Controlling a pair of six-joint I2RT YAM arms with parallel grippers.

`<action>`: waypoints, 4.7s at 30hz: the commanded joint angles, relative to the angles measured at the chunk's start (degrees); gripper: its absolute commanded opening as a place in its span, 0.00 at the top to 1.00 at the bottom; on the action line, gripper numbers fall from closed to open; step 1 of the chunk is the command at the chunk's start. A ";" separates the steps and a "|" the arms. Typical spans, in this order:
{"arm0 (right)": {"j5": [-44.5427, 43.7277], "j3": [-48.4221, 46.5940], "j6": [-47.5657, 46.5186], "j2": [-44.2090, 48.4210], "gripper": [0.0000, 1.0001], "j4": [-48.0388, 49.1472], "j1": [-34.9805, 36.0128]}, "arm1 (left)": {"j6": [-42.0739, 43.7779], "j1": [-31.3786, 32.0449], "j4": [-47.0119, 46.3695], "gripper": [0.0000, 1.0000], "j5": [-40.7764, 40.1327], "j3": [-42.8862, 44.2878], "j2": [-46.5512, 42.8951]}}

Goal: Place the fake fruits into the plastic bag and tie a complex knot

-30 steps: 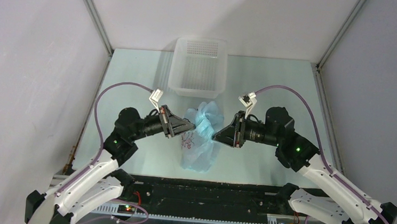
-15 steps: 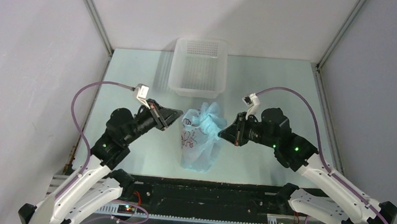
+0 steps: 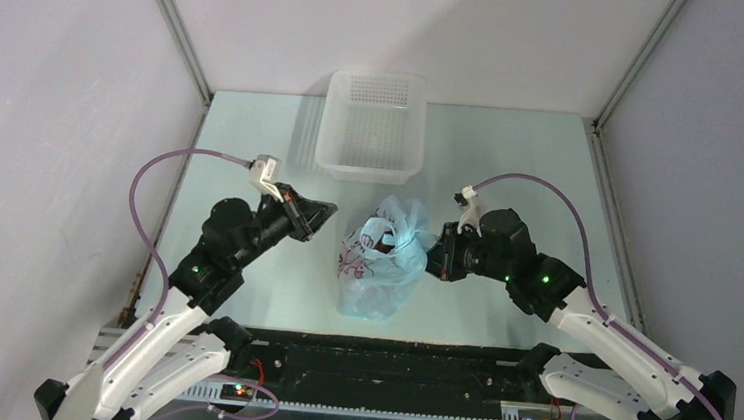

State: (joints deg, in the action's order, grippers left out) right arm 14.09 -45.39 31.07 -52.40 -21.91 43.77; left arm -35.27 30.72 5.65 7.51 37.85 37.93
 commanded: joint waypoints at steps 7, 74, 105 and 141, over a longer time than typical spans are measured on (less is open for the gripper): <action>-0.62 -0.27 -0.06 5.38 0.57 -1.09 -0.37 | 3.99 -0.25 0.40 0.80 6.25 5.06 -0.13; 9.94 -9.06 3.31 -9.19 1.00 23.89 4.19 | -5.52 0.06 -19.66 0.38 25.77 -4.49 3.41; 23.68 -7.70 3.91 -9.06 1.00 26.12 0.49 | -12.19 0.04 -33.05 0.67 38.75 -5.06 9.74; 12.62 -4.10 -2.24 12.08 0.23 -0.18 -3.19 | -5.88 -0.40 -16.57 1.00 26.04 -4.40 7.75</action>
State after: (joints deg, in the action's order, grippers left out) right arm 27.46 -52.27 28.69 -41.65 -21.15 38.24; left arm -43.00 30.65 -12.27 35.64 31.00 46.72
